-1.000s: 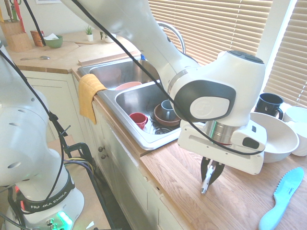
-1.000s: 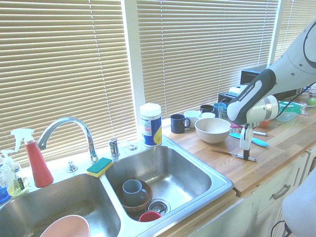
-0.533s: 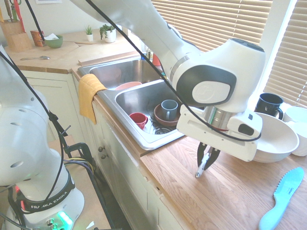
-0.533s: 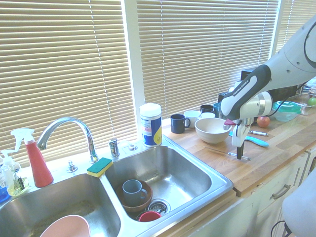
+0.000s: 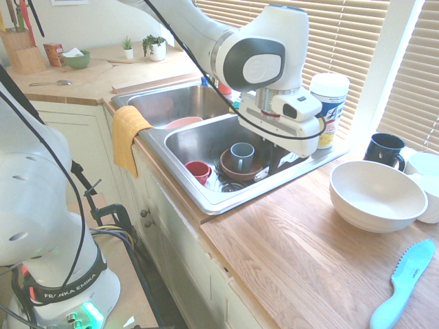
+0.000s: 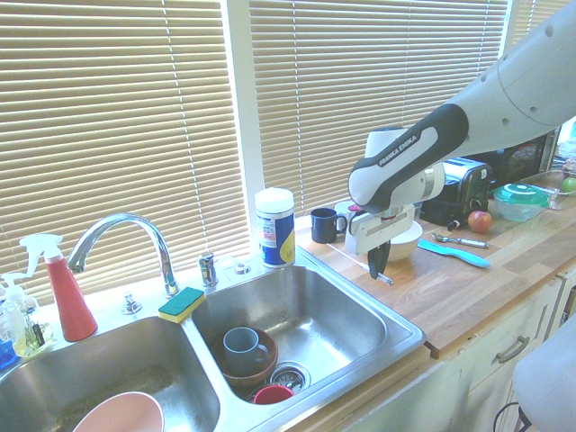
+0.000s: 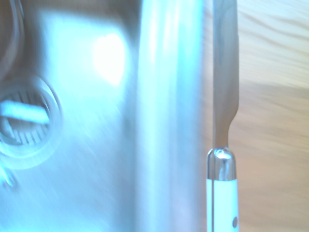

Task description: Put the knife into the sink

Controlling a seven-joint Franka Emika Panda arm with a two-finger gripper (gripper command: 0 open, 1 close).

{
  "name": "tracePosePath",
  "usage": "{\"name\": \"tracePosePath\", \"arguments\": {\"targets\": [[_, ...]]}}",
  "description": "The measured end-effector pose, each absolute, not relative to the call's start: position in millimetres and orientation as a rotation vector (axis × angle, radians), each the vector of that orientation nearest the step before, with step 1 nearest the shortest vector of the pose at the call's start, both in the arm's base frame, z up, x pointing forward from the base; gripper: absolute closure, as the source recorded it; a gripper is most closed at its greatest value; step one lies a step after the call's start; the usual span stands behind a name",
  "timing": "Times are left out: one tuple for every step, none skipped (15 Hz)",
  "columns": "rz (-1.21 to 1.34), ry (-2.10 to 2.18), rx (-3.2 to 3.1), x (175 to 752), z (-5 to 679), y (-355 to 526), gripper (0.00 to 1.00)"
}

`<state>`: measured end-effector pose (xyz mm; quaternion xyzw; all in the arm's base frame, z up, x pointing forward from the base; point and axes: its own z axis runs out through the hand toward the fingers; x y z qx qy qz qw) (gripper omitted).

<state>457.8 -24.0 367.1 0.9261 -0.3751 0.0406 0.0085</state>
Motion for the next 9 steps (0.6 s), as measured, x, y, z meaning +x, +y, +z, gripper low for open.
{"name": "tracePosePath", "arguments": {"targets": [[0.138, -1.201, 2.878, 458, 361, 8, 1.0], [0.144, -1.221, 2.865, 457, 355, 39, 1.0], [0.155, -1.242, 2.852, 456, 347, 67, 1.0], [0.17, -1.263, 2.837, 455, 338, 89, 1.0], [0.183, -1.287, 2.824, 454, 326, 107, 1.0], [0.19, -1.307, 2.817, 455, 313, 118, 1.0], [0.198, -1.319, 2.818, 456, 300, 125, 1.0], [0.206, -1.318, 2.829, 458, 285, 130, 1.0], [0.209, -1.312, 2.844, 460, 269, 134, 1.0]]}}
